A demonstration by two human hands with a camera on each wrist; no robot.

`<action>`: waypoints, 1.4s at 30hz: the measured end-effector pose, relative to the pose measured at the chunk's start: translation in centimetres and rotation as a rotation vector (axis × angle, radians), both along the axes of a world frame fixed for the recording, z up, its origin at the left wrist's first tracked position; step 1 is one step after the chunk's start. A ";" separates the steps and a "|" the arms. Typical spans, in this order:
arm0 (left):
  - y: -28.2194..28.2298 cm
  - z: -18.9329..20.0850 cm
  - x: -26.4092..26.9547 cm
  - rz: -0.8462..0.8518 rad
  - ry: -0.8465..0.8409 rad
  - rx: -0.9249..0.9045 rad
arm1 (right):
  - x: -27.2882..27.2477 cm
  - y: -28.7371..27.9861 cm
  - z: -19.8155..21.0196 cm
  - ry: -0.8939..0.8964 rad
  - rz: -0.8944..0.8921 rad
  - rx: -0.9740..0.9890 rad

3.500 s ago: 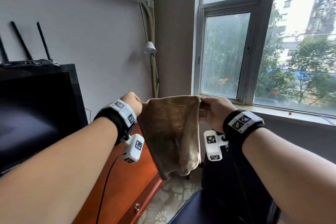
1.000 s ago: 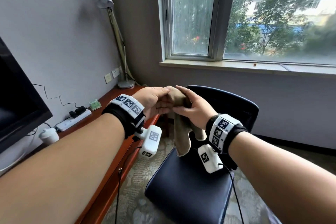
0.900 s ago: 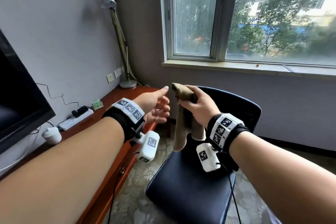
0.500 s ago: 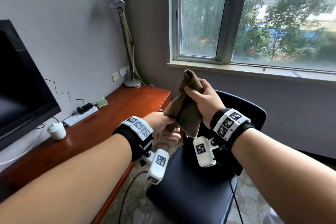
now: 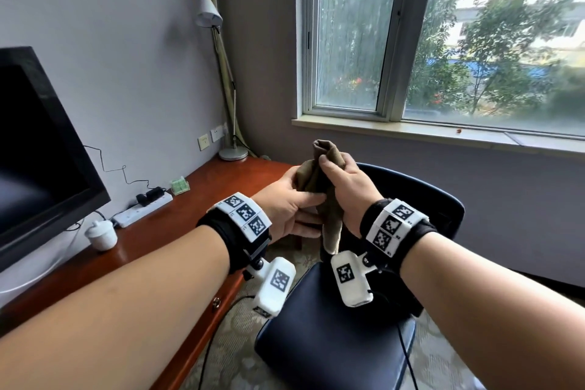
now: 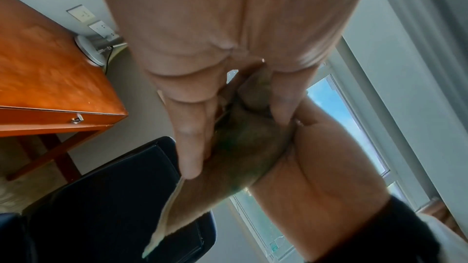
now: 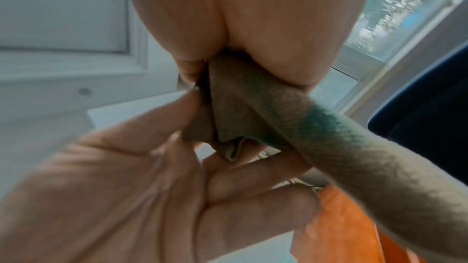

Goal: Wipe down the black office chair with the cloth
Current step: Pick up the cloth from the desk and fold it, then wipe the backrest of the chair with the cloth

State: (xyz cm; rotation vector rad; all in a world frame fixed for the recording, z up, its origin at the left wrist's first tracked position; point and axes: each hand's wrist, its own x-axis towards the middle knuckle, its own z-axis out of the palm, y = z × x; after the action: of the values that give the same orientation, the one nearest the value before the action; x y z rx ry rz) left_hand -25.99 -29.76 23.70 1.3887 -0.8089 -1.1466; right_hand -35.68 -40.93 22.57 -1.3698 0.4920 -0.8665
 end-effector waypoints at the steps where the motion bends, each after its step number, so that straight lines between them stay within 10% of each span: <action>1: 0.0 0.0 0.0 0.027 0.001 0.002 | 0.0 0.2 0.2 -0.053 0.042 0.070; 14: 0.6 1.5 1.0 0.129 0.308 0.017 | 0.3 0.7 1.5 -0.247 0.073 0.145; 26: 0.2 0.9 2.0 0.400 0.325 -0.345 | 1.3 1.9 -0.5 0.037 0.150 0.037; 33: -0.8 -1.5 2.9 0.152 -0.204 -0.220 | 2.2 1.9 -1.1 -0.093 0.062 0.258; 42: -4.2 -4.6 5.4 0.204 -0.394 0.111 | -1.7 -4.9 -5.7 0.241 -0.290 -0.134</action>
State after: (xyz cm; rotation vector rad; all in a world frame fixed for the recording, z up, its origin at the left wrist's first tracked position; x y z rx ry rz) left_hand -20.63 -33.96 19.09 1.7792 -0.8623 -0.7794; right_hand -37.34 -45.82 16.84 -1.5594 0.8475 -0.9870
